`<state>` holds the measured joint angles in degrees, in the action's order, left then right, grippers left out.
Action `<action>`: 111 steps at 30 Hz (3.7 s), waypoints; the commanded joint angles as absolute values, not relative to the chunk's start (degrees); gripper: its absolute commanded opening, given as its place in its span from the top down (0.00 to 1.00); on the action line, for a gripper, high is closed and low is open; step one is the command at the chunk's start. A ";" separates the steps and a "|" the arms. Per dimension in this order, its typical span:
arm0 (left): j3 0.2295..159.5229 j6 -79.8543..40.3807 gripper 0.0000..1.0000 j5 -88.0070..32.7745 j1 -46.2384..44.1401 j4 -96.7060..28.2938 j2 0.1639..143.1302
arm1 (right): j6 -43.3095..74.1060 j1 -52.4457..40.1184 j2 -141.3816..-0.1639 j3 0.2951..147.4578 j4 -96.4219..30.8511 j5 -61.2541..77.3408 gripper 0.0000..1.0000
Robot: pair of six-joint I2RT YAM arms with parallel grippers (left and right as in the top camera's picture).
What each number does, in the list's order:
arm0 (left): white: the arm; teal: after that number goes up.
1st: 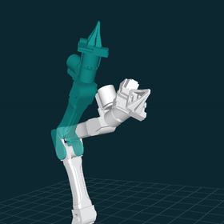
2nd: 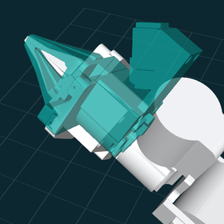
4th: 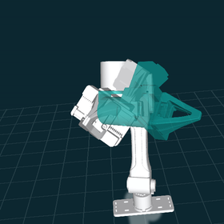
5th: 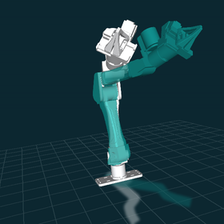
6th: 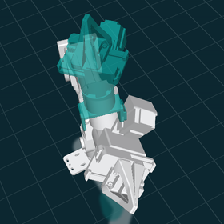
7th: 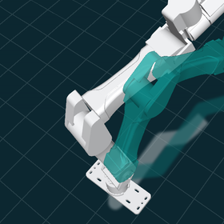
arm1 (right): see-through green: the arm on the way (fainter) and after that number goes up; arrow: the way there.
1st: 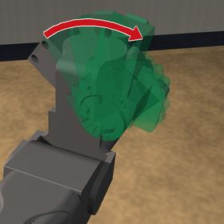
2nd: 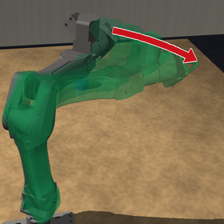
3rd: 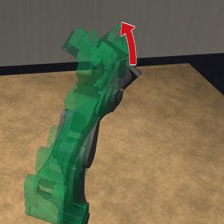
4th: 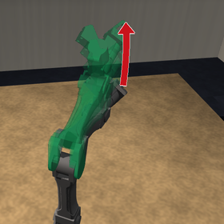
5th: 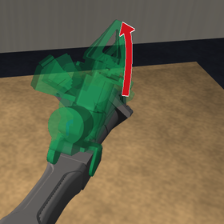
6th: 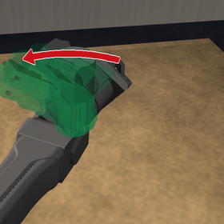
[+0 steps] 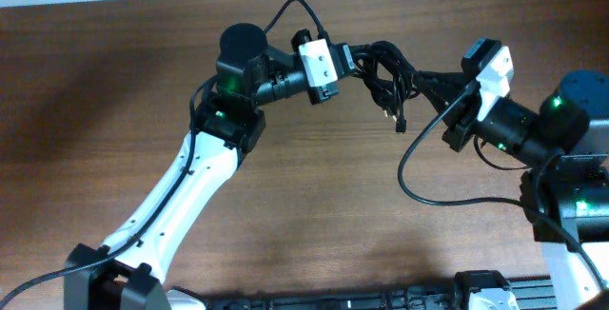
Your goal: Untangle cables
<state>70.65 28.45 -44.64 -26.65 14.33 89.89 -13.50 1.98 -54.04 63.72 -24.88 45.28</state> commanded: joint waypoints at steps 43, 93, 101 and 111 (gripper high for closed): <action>70.65 17.41 1.00 -57.21 -29.43 34.74 89.97 | -12.58 1.89 -58.50 64.84 -23.11 41.74 0.61; 70.65 -0.36 1.00 -41.45 -22.98 32.47 89.32 | -12.60 1.89 -58.50 64.84 -24.47 46.06 0.96; 70.65 -12.23 1.00 -27.18 -22.94 30.22 89.32 | -12.60 1.93 -58.50 64.84 -24.60 41.12 0.96; 70.65 -15.84 0.42 -20.58 -22.96 16.62 89.32 | -7.99 1.93 -58.50 64.84 -16.19 41.12 0.96</action>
